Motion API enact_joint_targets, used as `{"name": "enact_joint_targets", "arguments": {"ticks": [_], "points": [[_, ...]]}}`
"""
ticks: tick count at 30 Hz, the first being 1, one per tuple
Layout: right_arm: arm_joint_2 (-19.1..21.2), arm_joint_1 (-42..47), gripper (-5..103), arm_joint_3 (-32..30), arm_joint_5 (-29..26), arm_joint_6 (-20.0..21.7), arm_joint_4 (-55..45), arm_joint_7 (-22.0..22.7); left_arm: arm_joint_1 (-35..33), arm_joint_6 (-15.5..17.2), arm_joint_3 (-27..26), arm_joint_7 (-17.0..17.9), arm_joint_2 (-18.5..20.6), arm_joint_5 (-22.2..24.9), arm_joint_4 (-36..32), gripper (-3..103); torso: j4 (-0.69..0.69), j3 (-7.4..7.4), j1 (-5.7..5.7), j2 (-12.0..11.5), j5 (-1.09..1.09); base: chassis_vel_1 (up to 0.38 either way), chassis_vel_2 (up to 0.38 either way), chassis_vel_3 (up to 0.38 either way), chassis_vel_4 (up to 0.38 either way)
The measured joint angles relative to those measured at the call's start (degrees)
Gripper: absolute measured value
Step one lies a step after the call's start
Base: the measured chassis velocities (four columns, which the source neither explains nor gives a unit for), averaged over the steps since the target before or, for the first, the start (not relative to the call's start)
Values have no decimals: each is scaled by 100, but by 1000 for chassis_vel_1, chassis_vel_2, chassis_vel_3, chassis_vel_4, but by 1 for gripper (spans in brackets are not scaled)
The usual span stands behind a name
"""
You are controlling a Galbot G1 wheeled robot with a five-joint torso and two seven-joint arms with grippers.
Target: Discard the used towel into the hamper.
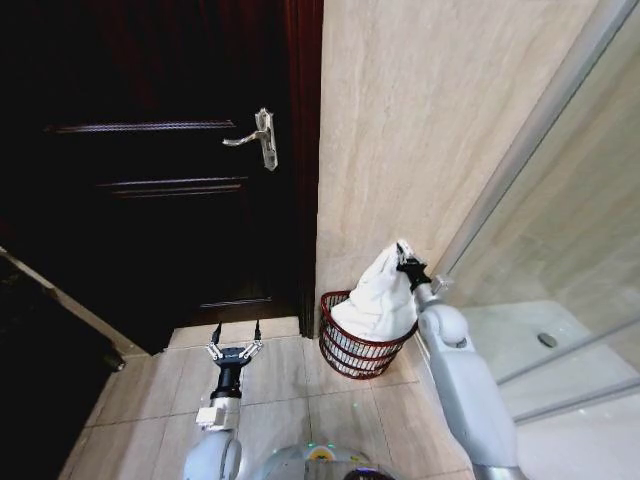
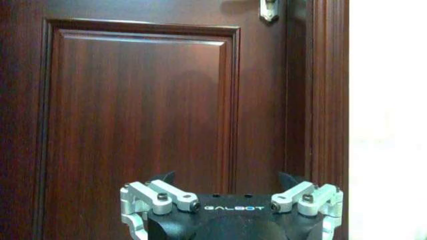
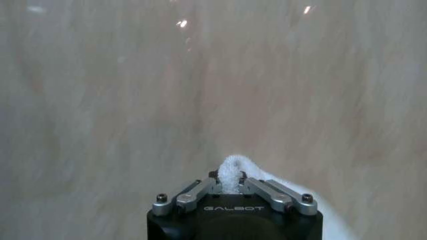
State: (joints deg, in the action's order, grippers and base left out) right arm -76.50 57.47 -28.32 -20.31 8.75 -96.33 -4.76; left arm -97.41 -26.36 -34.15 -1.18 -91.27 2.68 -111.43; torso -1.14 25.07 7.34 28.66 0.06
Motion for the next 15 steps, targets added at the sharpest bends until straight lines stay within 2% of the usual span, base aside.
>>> {"name": "enact_joint_targets", "arguments": {"ticks": [3, 5, 7, 9, 15], "points": [[-148, 245, 5, 32, 54, 1, 21, -133, 7, -3, 4, 2, 1, 7, 16, 100, 4, -1, -1, 2, -9, 0, 0, 0, 0], [-188, 318, 5, 34, 84, 1, 28, -168, 7, -8, 3, 3, 3, 11, 23, 100, 4, -1, -1, 2, -1, 0, 0, 0, 0], [-245, 447, 5, 21, 124, 30, 52, -229, 8, -21, 3, 7, 16, 27, 53, 100, 6, -2, -2, 5, -10, 0, 0, 0, 0], [-249, 485, 5, 6, 125, 72, 82, -240, 8, -32, 2, 9, 23, 33, 68, 100, 7, -2, -3, 7, -7, 0, 0, 0, 0], [-166, 455, 5, -121, 72, 443, 594, -239, 1, -58, 3, 15, 47, 107, 68, 100, 6, -1, -2, 7, -6, 0, 0, 0, 0]]}}
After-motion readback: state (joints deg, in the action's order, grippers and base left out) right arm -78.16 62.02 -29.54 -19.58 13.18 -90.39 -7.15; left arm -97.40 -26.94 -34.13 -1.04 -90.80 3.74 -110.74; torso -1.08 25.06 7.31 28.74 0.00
